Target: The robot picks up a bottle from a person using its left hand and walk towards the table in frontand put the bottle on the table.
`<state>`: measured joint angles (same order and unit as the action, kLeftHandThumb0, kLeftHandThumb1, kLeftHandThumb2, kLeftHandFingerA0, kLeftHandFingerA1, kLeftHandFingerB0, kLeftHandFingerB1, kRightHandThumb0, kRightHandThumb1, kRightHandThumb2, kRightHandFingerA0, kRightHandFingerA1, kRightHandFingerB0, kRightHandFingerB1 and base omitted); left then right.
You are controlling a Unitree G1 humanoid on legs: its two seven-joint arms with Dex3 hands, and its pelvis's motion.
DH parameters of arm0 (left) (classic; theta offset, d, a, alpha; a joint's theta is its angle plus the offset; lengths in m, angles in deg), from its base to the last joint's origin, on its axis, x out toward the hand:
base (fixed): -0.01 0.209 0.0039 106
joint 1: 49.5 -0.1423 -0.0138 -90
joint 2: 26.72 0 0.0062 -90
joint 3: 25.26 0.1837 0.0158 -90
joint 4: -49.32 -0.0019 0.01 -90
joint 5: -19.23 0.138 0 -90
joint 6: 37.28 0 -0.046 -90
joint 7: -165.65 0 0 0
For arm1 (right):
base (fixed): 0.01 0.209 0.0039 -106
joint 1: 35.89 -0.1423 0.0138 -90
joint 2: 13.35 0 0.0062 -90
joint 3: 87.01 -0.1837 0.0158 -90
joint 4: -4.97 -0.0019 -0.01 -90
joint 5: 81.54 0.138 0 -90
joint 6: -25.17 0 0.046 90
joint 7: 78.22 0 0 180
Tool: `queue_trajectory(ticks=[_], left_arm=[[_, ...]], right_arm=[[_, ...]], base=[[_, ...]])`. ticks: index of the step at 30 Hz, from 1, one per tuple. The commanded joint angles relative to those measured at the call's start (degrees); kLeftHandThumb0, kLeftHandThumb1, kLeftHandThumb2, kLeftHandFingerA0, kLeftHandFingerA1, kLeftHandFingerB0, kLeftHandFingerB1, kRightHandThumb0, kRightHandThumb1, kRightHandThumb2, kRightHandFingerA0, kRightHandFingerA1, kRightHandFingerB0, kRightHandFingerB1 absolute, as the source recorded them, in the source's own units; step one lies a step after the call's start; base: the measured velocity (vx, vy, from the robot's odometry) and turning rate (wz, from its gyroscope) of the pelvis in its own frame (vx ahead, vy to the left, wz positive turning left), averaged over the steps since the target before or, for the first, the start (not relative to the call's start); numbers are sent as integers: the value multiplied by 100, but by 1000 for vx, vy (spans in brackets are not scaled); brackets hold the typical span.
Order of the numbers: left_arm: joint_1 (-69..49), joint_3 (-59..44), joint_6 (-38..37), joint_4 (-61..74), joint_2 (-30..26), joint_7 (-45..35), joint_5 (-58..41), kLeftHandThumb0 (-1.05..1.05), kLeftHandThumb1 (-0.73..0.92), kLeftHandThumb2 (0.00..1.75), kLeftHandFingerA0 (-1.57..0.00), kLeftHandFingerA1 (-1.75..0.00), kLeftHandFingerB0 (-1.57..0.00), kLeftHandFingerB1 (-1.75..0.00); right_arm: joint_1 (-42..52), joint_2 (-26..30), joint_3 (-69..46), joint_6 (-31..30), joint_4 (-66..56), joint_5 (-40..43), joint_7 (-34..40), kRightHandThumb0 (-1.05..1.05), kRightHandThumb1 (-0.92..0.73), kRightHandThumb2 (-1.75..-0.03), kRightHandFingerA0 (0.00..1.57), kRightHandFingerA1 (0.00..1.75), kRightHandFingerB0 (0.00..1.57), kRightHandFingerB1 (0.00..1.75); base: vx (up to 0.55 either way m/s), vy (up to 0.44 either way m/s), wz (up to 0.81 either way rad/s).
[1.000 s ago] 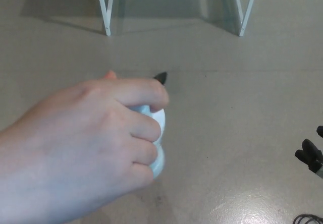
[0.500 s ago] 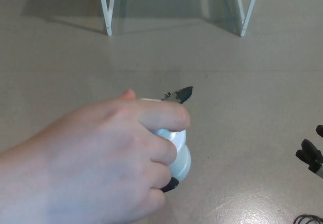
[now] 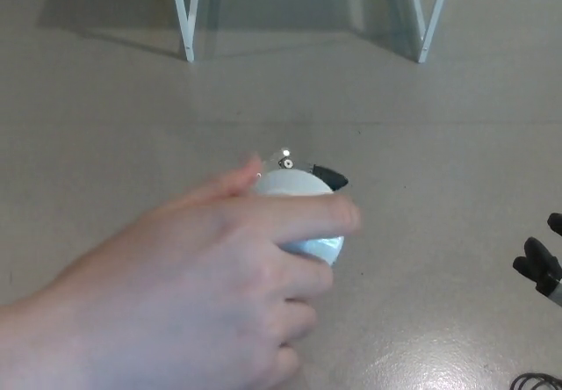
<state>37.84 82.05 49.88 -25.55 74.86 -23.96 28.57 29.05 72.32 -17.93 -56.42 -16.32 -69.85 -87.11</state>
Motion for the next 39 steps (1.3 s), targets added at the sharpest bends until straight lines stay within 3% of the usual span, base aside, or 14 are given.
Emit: queue_trajectory(ticks=[1,7,8,15,16,23,28,29,39], left_arm=[[-105,-64,-633,-35,79,486,320,-10,85,135,-113,-124,-72,-104],[-169,-61,-739,-113,56,555,392,-10,84,135,-114,-125,-73,-105],[-184,-73,-770,-131,41,564,395,-18,92,108,-81,-175,-35,-173],[-393,-177,-454,-165,41,1044,984,-15,92,105,-75,-175,-36,-168],[-423,-209,-374,-145,57,1079,1017,-12,92,105,-77,-175,-32,-175],[-623,-490,287,87,145,1003,997,-22,92,102,-86,-175,-28,-175],[-698,-781,281,-51,202,892,672,-29,92,99,-86,-175,-28,-173],[-712,-861,418,-31,217,830,572,-17,85,133,-111,-123,-67,-101],[-668,-1089,834,107,259,573,190,-21,83,131,-119,-126,-68,-101]], right_arm=[[-26,103,22,110,36,-16,-17,-42,-39,-75,59,85,32,66],[-38,113,77,111,49,-49,-2,-42,-37,-75,60,86,32,67],[-50,109,83,101,55,-50,5,-40,-38,-74,60,86,33,66],[-60,131,181,112,57,-108,31,-43,-37,-73,65,84,32,65],[-69,129,187,107,61,-101,35,-43,-37,-73,65,85,33,65],[-93,135,204,94,93,-83,38,-41,-38,-73,67,86,33,64],[-73,146,220,93,79,-77,21,-43,-38,-72,64,87,33,65],[-74,150,223,95,99,-80,9,-42,-38,-71,67,91,33,65],[-59,132,215,107,118,-44,-13,-43,-37,-72,62,92,33,65]], base=[[0,0,0],[0,0,0],[0,0,0],[0,0,-4],[0,0,0],[15,4,4],[123,140,-14],[225,221,-20],[228,118,3]])
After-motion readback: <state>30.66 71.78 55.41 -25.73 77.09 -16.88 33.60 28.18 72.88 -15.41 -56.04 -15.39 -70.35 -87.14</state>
